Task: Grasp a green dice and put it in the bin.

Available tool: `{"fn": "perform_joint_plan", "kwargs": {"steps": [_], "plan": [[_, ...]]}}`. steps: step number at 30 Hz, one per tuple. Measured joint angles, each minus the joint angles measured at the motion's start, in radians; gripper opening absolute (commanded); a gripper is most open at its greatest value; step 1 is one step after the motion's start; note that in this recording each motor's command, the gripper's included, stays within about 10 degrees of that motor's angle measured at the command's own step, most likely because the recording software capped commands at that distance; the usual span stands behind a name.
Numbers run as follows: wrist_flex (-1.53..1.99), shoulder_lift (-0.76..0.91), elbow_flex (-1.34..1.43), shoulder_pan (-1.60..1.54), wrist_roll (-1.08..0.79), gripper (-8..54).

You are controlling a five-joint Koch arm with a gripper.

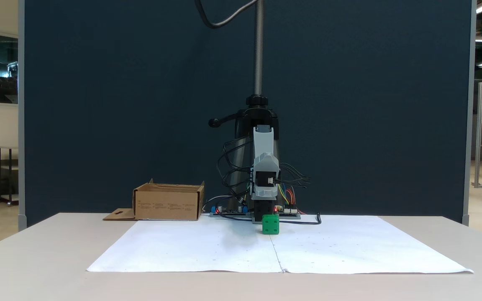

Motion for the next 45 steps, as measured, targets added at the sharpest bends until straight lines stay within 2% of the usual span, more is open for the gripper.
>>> {"fn": "perform_joint_plan", "kwargs": {"steps": [28,34,45], "plan": [[0.026,0.0,-0.009,-0.025,0.0,43.0],[0.239,0.0,-0.066,-0.02,0.0,43.1],[0.755,0.0,-0.46,0.012,0.0,43.1]]}}
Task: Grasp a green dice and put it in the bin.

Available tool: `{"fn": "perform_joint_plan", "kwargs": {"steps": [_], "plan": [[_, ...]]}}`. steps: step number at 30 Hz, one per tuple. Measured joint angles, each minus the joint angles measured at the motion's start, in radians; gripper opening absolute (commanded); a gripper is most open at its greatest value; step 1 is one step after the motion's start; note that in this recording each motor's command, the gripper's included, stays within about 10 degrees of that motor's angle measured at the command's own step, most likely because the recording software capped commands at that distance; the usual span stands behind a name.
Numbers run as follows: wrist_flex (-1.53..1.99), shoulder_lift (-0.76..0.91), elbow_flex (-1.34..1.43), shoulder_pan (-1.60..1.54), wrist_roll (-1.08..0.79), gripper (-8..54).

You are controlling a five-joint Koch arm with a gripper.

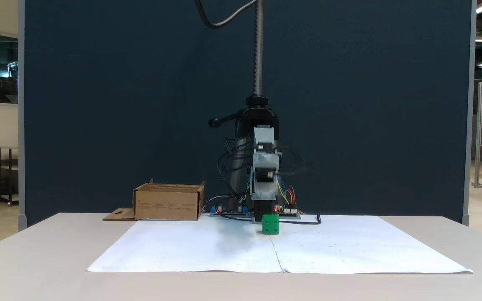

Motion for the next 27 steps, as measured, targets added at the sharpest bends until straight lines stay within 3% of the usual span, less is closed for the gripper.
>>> {"fn": "perform_joint_plan", "kwargs": {"steps": [27], "plan": [[1.328,-0.003,-0.672,0.015,0.003,43.5]]}}
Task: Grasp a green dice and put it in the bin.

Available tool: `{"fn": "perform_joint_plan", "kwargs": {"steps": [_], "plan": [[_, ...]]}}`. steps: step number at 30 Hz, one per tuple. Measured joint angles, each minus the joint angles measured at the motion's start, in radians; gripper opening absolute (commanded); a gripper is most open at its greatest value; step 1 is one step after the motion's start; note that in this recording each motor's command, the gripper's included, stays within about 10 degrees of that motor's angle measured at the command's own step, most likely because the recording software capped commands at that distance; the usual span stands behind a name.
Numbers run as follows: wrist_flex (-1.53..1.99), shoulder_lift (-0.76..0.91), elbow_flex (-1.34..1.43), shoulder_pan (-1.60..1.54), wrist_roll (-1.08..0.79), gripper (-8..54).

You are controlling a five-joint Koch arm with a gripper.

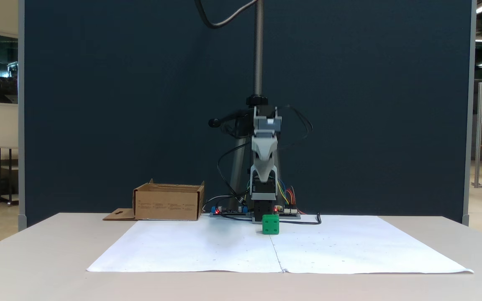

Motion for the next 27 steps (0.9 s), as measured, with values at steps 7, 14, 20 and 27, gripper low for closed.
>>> {"fn": "perform_joint_plan", "kwargs": {"steps": [7,14,20,27], "plan": [[0.273,0.0,-0.011,-0.006,0.0,44.3],[0.353,-0.002,-0.014,-0.011,0.0,44.4],[0.353,-0.003,0.044,-0.023,0.002,45.2],[0.353,-0.003,0.117,-0.061,0.014,45.0]]}}
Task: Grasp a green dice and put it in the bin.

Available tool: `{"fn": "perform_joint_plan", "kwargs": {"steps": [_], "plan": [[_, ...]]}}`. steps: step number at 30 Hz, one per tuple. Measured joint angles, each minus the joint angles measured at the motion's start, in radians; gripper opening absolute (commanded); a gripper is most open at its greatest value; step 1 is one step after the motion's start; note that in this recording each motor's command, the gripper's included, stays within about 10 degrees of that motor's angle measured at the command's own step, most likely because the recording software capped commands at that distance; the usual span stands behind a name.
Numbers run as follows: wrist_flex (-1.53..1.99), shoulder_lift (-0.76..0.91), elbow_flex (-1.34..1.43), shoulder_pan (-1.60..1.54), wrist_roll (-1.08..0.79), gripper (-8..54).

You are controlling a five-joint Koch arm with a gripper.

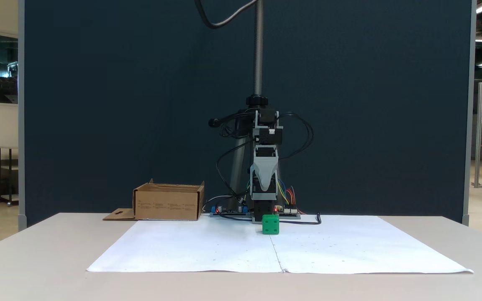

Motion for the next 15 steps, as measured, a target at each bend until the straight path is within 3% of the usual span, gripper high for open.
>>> {"fn": "perform_joint_plan", "kwargs": {"steps": [15], "plan": [[-0.084,-0.054,0.15,-0.028,0.035,44.6]]}}
